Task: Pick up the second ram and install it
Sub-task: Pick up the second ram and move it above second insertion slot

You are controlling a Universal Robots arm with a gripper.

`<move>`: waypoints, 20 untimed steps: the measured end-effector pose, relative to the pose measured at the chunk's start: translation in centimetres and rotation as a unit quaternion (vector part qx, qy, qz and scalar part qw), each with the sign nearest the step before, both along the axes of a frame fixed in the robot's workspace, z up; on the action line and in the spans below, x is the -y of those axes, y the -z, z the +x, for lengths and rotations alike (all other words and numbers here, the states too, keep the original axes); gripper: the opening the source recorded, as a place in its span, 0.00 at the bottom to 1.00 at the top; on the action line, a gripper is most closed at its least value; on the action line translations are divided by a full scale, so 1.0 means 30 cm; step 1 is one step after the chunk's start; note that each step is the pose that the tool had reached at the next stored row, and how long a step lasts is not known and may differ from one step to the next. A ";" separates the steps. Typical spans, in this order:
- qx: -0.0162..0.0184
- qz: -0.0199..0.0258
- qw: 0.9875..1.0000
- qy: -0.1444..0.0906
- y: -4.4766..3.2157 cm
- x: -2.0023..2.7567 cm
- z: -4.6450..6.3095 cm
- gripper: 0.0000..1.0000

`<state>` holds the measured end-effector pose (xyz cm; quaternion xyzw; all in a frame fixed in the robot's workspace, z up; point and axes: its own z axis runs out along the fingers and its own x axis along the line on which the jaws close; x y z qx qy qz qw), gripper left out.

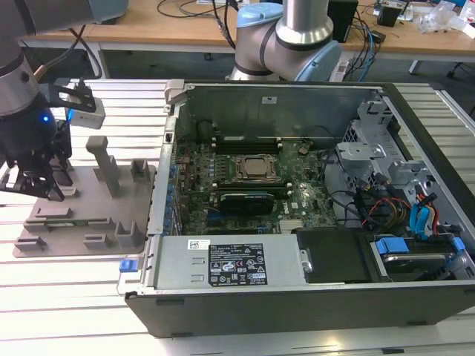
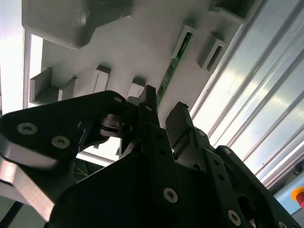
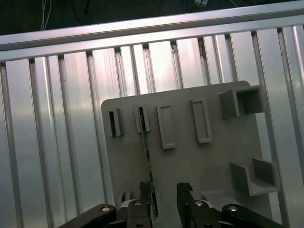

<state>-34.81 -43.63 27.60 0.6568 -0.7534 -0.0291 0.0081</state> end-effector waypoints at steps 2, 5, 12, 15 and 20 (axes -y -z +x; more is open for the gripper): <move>0.000 0.000 1.000 0.000 0.008 0.000 0.000 0.36; 0.000 0.000 1.000 -0.029 0.025 0.007 0.000 0.36; 0.000 0.000 0.999 -0.035 0.080 0.018 0.000 0.36; 0.000 0.000 0.999 -0.040 0.107 0.028 -0.001 0.36; 0.025 -0.001 0.999 -0.042 0.111 0.028 0.000 0.36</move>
